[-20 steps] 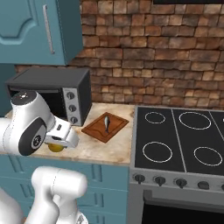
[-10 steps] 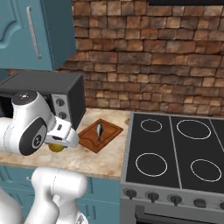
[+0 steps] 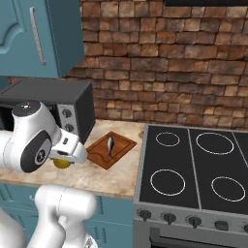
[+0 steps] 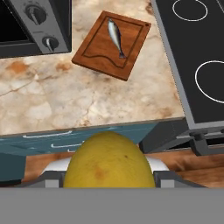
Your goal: Retrieve a lemon from the fridge and place it on the cutting board with the fish.
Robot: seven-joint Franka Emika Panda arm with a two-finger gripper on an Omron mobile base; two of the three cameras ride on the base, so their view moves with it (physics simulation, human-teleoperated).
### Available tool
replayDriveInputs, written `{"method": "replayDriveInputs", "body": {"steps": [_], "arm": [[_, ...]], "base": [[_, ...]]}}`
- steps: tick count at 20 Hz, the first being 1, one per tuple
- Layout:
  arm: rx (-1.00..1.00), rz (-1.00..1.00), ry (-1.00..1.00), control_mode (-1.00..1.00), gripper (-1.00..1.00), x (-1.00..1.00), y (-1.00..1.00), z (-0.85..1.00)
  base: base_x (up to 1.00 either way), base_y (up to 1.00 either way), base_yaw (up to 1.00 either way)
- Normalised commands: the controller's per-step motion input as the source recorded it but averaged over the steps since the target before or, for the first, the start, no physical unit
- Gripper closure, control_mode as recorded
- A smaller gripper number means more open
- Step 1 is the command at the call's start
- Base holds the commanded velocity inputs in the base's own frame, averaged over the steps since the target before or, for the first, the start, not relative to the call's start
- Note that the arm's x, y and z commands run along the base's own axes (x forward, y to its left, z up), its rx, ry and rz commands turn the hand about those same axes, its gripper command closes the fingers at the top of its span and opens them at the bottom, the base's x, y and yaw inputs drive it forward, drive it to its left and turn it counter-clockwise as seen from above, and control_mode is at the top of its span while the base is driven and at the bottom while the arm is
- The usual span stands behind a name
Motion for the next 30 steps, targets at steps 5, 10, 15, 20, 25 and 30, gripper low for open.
{"method": "replayDriveInputs", "body": {"steps": [5, 10, 15, 20, 25, 30], "arm": [[0.0, 0.0, 0.0, -1.0, 1.0, 0.0, 0.0, 0.0], [0.0, 0.0, 0.0, -1.0, 1.0, 0.28, 0.0, 0.0], [0.0, 0.08, 0.05, -1.0, 1.0, 0.79, 0.0, 0.0], [-0.03, 0.08, 0.05, -1.0, 1.0, 0.98, 0.0, -0.03], [-0.08, 0.11, 0.06, -1.0, 1.0, 0.99, -0.02, -0.2], [-0.05, 0.02, 0.07, -1.0, 1.0, 0.92, -0.23, -0.41]], "base": [[0.0, 0.0, 0.0], [0.0, 0.0, 0.0], [0.0, 0.0, 0.0], [0.0, 0.0, 0.0], [0.0, 0.0, 0.0], [0.0, 0.0, 0.0]]}}
